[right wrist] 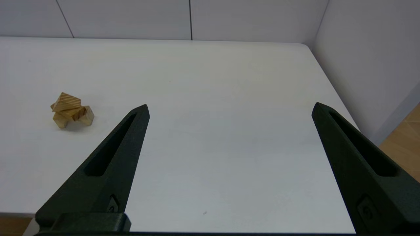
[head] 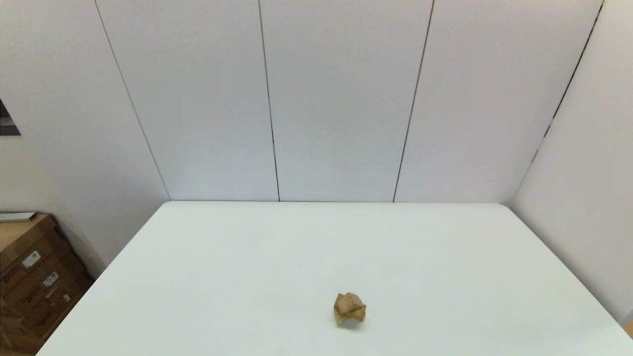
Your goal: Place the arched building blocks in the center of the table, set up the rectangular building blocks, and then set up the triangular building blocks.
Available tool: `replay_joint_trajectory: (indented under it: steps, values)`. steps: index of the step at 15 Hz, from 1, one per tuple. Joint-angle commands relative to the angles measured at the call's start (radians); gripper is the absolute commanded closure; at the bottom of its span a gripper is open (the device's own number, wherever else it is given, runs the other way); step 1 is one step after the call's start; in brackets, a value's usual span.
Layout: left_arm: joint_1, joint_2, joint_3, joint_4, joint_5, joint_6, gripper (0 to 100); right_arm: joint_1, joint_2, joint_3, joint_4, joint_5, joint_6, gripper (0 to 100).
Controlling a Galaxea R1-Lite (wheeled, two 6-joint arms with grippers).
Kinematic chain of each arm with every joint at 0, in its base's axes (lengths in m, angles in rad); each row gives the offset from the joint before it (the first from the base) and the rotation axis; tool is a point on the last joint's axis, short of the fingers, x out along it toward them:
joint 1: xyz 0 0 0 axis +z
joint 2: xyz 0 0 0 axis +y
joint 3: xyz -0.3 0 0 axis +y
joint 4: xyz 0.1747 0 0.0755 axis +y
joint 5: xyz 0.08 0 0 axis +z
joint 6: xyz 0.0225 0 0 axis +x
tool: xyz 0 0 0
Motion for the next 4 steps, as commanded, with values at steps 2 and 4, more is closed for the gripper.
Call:
replay_joint_trajectory:
  steps: [2,4]
  values:
    - [0.001,0.002,0.0,0.0,0.0,0.0,0,0.0,0.001,-0.001,0.001,-0.001,0.003,0]
    - [-0.001,0.002,0.0,0.0,0.0,0.0,0,0.0,0.001,-0.001,0.001,-0.001,0.004,0]
